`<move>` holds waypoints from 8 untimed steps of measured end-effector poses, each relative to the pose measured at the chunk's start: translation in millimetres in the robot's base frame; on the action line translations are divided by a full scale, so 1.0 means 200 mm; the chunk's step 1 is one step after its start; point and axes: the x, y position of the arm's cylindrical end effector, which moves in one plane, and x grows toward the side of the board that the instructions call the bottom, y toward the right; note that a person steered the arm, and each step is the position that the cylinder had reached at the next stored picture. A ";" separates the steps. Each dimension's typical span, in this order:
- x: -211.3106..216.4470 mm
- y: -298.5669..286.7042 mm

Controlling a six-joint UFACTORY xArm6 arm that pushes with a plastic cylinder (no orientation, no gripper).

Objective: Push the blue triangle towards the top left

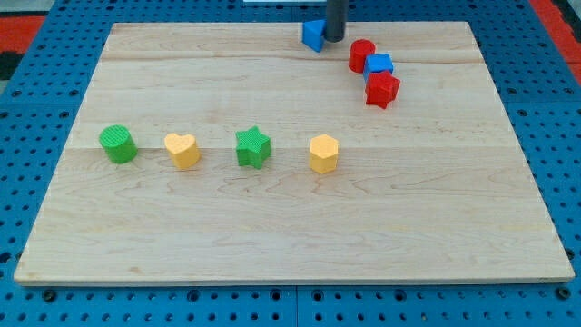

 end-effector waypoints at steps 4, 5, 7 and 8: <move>-0.13 -0.47; -0.14 -0.60; -0.02 -0.81; 0.11 -0.90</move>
